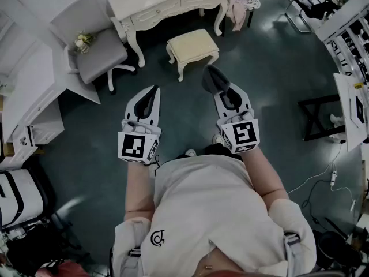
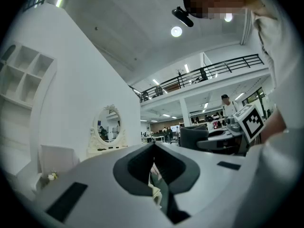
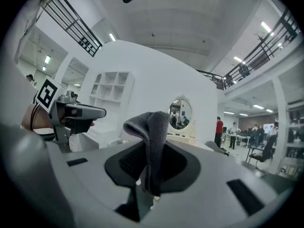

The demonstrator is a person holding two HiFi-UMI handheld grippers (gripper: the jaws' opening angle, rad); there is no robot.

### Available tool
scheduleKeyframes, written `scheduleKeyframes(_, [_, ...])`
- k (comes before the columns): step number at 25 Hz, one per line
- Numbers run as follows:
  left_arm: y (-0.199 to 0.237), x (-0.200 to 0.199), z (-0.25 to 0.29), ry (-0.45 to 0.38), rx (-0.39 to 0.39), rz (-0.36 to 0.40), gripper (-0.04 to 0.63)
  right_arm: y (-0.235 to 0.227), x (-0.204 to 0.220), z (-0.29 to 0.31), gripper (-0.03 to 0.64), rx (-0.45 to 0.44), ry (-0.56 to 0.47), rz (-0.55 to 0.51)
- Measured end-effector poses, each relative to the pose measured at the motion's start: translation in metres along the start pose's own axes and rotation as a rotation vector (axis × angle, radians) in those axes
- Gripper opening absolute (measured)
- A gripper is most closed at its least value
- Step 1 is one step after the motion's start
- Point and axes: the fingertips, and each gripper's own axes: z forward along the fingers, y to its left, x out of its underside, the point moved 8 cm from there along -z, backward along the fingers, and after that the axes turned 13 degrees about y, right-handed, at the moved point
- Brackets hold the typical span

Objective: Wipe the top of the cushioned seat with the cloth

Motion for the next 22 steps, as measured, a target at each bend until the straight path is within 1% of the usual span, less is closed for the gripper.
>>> scheduleKeyframes(9, [0.005, 0.001, 0.009, 0.002, 0.032, -0.001, 0.014, 0.000, 0.000, 0.013, 0.071, -0.005, 0.007, 0.003])
scheduleKeyframes(13, [0.011, -0.001, 0.013, 0.001, 0.036, 0.006, 0.014, 0.000, -0.003, 0.021, 0.072, -0.032, -0.003, 0.026])
scheduleKeyframes(18, [0.014, 0.005, 0.024, 0.002, 0.027, -0.019, 0.014, -0.006, 0.005, 0.029, 0.073, -0.058, 0.023, 0.028])
scheduleKeyframes(22, [0.014, 0.010, 0.042, 0.024, 0.018, -0.037, 0.014, -0.024, 0.011, 0.043, 0.074, -0.069, 0.045, 0.023])
